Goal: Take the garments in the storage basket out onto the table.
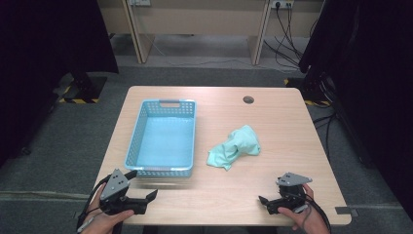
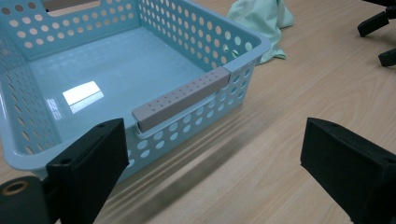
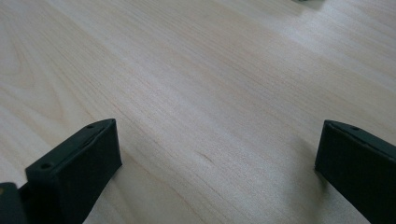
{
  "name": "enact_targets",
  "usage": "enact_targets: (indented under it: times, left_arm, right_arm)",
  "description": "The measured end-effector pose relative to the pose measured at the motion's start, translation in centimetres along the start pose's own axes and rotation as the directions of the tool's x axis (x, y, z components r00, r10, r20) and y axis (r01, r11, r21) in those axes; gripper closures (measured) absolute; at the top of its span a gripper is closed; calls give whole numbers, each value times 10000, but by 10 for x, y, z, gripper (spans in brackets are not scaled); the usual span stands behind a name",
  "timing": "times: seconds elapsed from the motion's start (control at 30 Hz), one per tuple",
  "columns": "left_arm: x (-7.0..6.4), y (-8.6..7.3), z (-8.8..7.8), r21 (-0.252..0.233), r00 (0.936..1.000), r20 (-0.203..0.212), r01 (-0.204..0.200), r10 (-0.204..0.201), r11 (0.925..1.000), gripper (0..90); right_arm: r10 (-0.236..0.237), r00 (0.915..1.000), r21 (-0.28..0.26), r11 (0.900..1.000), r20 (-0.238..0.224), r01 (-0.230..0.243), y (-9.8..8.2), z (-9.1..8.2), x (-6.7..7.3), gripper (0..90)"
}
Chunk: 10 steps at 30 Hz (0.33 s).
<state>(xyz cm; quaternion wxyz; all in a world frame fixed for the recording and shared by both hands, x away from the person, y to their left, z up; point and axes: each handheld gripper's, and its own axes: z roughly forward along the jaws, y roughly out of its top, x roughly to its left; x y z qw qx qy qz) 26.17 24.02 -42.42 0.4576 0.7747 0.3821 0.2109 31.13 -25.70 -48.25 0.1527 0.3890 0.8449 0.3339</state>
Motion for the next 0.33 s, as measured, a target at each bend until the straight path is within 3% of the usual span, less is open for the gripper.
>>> enact_targets:
  times: [0.33]
  left_arm:
    - [-1, -2, -2, -76, 10000, -25, 30, -30, 10000, 67]
  right_arm:
    - [2, 10000, -1, 10000, 0, -2, 0, 0, 0, 3]
